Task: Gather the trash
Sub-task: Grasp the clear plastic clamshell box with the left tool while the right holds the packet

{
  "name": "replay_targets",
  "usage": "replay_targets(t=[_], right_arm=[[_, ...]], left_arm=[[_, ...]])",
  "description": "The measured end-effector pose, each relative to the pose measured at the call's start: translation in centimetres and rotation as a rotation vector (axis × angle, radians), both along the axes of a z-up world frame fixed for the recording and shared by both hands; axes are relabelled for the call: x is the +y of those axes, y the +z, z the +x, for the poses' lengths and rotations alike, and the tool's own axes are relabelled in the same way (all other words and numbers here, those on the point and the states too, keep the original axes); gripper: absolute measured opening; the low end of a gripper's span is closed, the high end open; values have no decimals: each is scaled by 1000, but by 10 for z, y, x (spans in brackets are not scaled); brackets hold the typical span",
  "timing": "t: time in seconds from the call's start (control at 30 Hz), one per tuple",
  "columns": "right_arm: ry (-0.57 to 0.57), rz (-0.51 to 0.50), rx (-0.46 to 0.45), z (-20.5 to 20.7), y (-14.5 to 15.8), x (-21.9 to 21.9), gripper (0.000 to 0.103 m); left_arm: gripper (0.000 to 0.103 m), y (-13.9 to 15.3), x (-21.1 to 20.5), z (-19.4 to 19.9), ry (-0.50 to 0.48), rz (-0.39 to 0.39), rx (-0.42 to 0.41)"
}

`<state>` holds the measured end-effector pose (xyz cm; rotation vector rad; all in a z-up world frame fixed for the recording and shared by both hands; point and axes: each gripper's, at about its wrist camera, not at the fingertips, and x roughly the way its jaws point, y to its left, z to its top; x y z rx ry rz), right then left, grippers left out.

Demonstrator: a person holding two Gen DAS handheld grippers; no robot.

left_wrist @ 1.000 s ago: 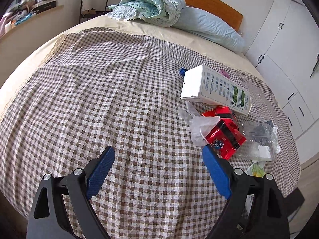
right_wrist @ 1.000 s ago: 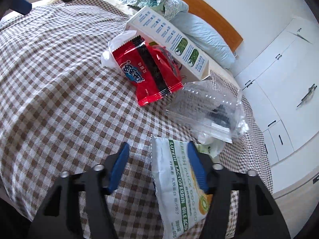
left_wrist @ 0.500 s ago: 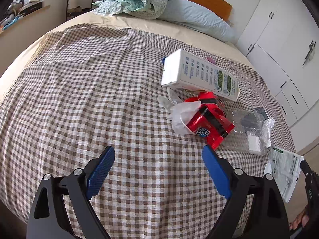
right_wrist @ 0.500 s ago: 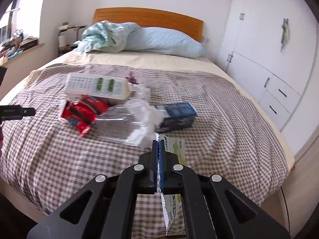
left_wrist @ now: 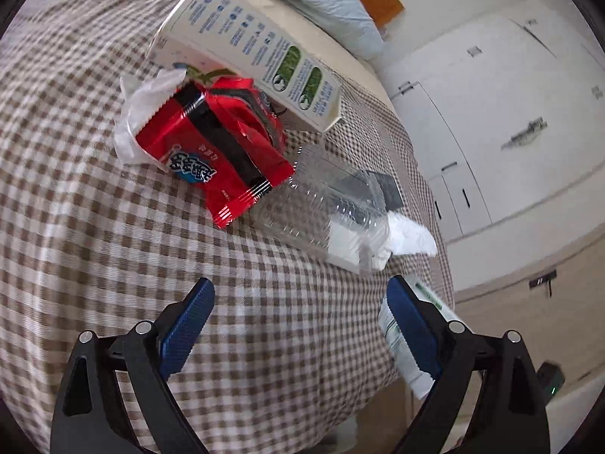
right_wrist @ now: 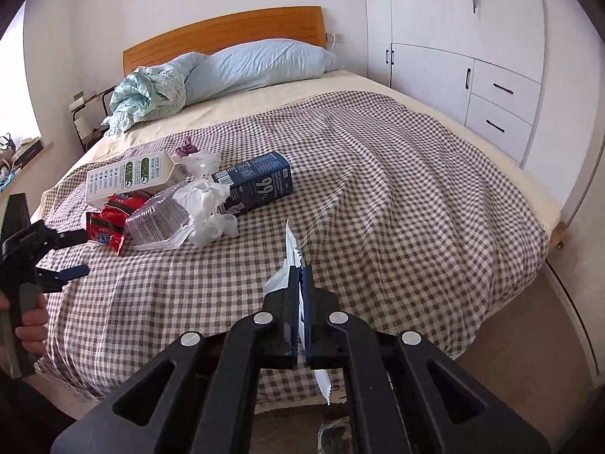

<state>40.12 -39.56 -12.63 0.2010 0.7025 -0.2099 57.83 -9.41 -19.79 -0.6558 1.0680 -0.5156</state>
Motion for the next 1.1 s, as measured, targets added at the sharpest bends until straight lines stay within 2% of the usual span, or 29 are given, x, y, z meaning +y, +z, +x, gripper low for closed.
replay_targets(t=[0.1, 0.2, 0.27, 0.33, 0.37, 0.43, 0.47, 0.53, 0.6, 0.7, 0.87, 1.0, 1.1], right_arm=[[17, 25, -9, -3, 0, 0, 2], [45, 16, -5, -4, 0, 3, 2], [61, 22, -6, -5, -1, 3, 2], [66, 26, -4, -6, -3, 1, 2], [67, 31, -4, -7, -4, -1, 2], [68, 32, -4, -9, -4, -4, 2], [68, 30, -4, -10, -4, -5, 2], [72, 35, 0, -12, -4, -7, 2], [68, 45, 2, -15, -3, -10, 2], [78, 54, -22, -24, 3, -10, 1], [80, 21, -81, -52, 24, -10, 1], [62, -7, -105, -80, 38, -15, 1], [49, -24, -118, -101, 47, -19, 1]], left_arm=[[89, -12, -19, 14, 49, -156, 67], [89, -26, -29, 29, 184, -170, 146], [89, -38, -38, 42, 231, -184, 217], [89, -43, -41, 49, 310, -193, 231], [85, -42, -41, 51, 334, -217, 222], [64, -40, -42, 54, 349, -226, 240], [61, -38, -42, 52, 341, -222, 250], [58, -27, -43, 40, 349, -210, 203], [56, -8, -41, 24, 346, -150, 143], [56, 25, -41, 1, 339, -100, 16], [55, 92, -59, -43, 262, 129, -265], [55, 117, -73, -74, 201, 191, -336], [55, 125, -82, -104, 147, 201, -350]])
